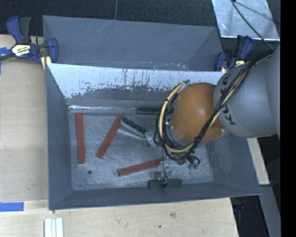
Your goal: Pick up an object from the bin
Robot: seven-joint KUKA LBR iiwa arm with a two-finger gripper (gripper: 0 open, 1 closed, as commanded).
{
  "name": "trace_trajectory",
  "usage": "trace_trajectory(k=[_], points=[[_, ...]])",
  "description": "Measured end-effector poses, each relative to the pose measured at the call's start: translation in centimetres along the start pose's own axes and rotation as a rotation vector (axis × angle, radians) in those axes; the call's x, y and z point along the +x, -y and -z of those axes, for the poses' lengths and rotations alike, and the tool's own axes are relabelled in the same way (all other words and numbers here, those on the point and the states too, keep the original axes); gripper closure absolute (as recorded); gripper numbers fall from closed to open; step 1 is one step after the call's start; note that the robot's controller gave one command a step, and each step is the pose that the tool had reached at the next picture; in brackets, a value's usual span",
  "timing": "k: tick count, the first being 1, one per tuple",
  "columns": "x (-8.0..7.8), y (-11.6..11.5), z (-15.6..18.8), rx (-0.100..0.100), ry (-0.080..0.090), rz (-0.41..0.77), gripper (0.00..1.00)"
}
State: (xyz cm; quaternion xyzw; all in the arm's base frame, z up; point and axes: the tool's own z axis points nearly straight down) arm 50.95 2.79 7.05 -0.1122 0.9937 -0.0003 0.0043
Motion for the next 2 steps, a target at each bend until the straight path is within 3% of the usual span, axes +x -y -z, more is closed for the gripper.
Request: trace_trajectory(k=[1,2], points=[[0.0,0.0,0.0,-0.001,0.000,-0.001,1.00],[0.0,6.4,11.2,-0.001,-0.005,0.105,1.00]])
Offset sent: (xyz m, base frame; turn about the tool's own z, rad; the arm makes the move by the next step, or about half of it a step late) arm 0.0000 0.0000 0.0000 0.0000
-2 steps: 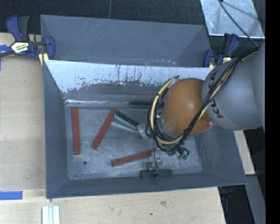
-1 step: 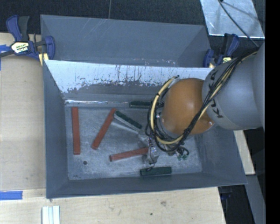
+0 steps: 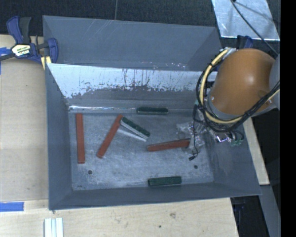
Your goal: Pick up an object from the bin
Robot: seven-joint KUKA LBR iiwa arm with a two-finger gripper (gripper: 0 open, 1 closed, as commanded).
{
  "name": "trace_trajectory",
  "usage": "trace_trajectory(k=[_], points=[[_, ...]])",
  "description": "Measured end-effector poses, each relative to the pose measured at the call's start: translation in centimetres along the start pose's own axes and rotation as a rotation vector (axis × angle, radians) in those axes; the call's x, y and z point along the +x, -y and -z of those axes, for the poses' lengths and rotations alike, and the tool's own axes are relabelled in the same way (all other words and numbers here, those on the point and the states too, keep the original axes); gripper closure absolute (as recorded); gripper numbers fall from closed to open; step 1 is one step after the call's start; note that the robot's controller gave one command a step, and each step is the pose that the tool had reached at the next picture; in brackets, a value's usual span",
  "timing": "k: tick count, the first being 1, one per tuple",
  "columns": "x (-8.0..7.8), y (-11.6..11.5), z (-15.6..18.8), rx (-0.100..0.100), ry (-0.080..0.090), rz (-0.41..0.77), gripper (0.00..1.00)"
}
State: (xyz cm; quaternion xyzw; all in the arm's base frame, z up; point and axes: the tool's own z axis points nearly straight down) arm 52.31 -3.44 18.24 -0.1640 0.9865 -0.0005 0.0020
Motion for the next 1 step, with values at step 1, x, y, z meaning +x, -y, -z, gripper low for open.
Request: trace_trajectory(k=[1], points=[[-3.61,-2.41,5.72,-0.001,0.001,0.522,1.00]])
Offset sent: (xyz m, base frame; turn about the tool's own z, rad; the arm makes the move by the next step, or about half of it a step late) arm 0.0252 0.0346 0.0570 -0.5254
